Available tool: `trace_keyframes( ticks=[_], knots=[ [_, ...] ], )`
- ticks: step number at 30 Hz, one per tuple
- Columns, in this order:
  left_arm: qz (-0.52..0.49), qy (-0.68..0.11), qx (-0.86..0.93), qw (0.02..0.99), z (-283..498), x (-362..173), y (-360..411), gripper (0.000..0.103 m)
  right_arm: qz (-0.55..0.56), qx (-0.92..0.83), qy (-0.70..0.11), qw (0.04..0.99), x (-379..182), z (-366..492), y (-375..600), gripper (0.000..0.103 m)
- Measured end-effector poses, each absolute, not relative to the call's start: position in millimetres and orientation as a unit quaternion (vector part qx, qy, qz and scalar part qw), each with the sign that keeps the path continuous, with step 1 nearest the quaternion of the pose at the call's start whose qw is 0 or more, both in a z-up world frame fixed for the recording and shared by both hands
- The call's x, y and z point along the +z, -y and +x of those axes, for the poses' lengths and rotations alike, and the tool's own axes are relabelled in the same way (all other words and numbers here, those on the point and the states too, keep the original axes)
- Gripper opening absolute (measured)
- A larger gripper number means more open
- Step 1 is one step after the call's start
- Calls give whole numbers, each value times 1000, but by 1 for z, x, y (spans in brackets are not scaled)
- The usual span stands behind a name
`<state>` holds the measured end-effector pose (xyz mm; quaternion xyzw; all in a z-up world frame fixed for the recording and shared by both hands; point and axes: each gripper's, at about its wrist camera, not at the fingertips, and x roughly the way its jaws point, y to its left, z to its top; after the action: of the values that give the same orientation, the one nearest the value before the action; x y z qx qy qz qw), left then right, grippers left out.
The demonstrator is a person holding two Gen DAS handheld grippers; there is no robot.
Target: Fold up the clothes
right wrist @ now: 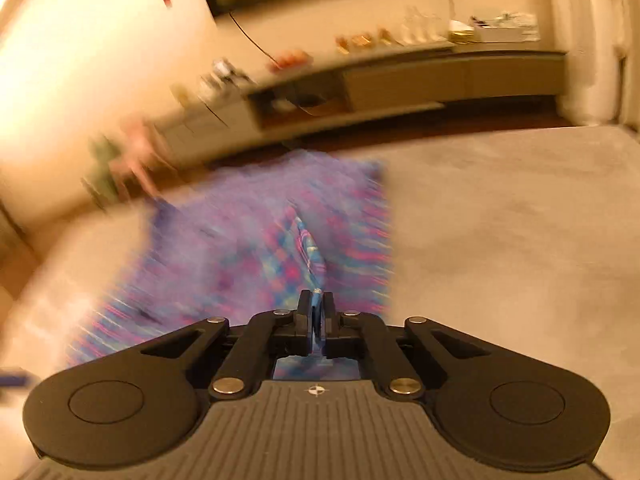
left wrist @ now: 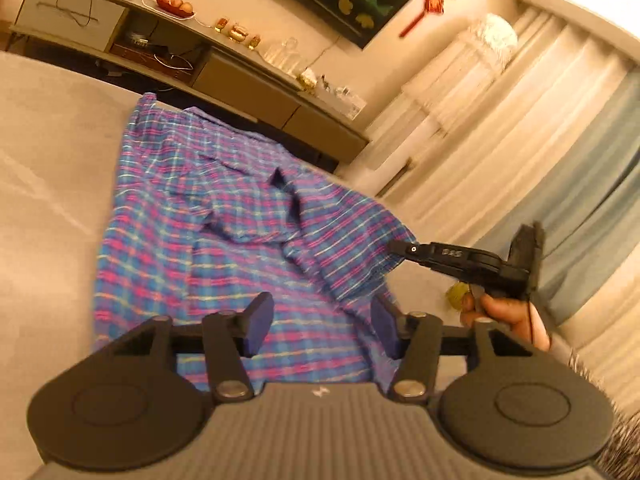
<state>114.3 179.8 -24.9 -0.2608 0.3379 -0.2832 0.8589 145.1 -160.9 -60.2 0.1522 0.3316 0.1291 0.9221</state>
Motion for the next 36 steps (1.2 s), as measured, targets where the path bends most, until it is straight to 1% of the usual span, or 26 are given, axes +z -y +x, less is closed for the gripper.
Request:
trace_keyframes(
  ticks=[2, 3, 4, 5, 6, 8, 10, 13, 16, 18, 20, 22, 24, 26, 30, 33, 36],
  knots=[
    [-290, -327, -288, 852, 117, -25, -178, 68, 218, 160, -307, 913, -42, 136, 156, 2],
    [-305, -321, -290, 848, 118, -25, -177, 69, 250, 175, -295, 906, -34, 131, 155, 2],
    [-319, -315, -292, 845, 120, -25, -175, 73, 291, 189, -283, 894, -27, 127, 154, 2],
    [-337, -309, -295, 839, 121, -25, -174, 79, 333, 201, -274, 880, -23, 123, 152, 2],
    [-359, -303, -298, 831, 120, -27, -173, 82, 367, 208, -269, 866, -21, 120, 151, 2],
    [-401, -291, -303, 814, 120, -30, -170, 91, 433, 220, -260, 834, -18, 113, 148, 2],
    [-436, -285, -297, 800, 119, -36, -170, 95, 505, 225, -256, 793, -25, 107, 143, 2],
    [-486, -274, -290, 777, 117, -44, -171, 98, 603, 225, -249, 724, -39, 97, 135, 2],
    [-524, -259, -289, 758, 120, -51, -174, 100, 653, 214, -251, 682, -56, 83, 118, 2],
    [-537, -246, -287, 754, 122, -53, -178, 99, 668, 207, -262, 665, -68, 74, 103, 2],
    [-548, -238, -290, 748, 125, -54, -183, 92, 678, 202, -274, 652, -78, 67, 89, 2],
    [-547, -238, -293, 747, 127, -52, -185, 91, 682, 199, -288, 642, -88, 61, 76, 2],
    [-545, -239, -297, 747, 129, -51, -186, 92, 689, 191, -290, 636, -93, 57, 71, 2],
    [-536, -242, -303, 750, 127, -50, -185, 97, 695, 189, -285, 633, -91, 61, 70, 2],
    [-540, -253, -316, 737, 119, -57, -184, 103, 712, 179, -260, 627, -82, 71, 74, 2],
    [-547, -246, -313, 736, 121, -59, -186, 103, 729, 180, -245, 613, -76, 75, 73, 2],
    [-554, -236, -307, 737, 125, -60, -188, 103, 741, 182, -257, 594, -81, 68, 62, 2]
  ],
)
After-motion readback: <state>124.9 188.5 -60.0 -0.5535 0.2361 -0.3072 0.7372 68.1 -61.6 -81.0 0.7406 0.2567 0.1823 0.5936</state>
